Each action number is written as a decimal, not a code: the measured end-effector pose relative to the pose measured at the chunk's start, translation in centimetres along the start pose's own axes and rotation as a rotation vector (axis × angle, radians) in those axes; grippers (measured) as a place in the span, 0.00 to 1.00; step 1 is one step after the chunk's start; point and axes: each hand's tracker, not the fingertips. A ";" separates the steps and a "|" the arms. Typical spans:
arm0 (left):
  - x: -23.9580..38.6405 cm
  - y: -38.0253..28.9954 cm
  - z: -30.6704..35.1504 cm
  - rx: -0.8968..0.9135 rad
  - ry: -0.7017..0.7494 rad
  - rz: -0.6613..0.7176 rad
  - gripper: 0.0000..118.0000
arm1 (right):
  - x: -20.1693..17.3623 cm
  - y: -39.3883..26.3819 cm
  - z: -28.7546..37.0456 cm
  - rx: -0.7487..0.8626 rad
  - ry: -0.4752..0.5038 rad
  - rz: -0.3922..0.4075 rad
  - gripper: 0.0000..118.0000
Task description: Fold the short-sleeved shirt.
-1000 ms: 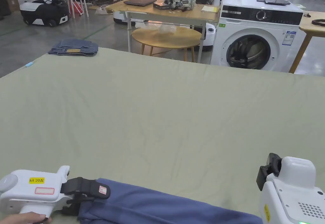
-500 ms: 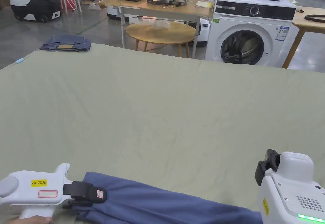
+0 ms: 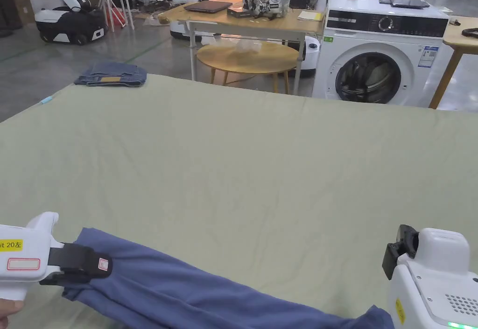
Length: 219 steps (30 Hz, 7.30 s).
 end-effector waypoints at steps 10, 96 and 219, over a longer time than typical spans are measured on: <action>8.5 -2.1 -1.4 -0.056 -0.162 -0.027 0.02 | -0.4 -0.1 -0.2 -0.008 0.017 -0.007 0.00; 5.6 -4.7 -11.3 -0.149 -0.181 -0.003 0.36 | 2.0 -2.1 0.9 -0.059 -0.018 -0.023 0.00; 23.1 -6.3 -8.8 0.762 0.207 -0.512 0.00 | 3.6 0.2 1.7 0.016 -0.049 -0.052 0.00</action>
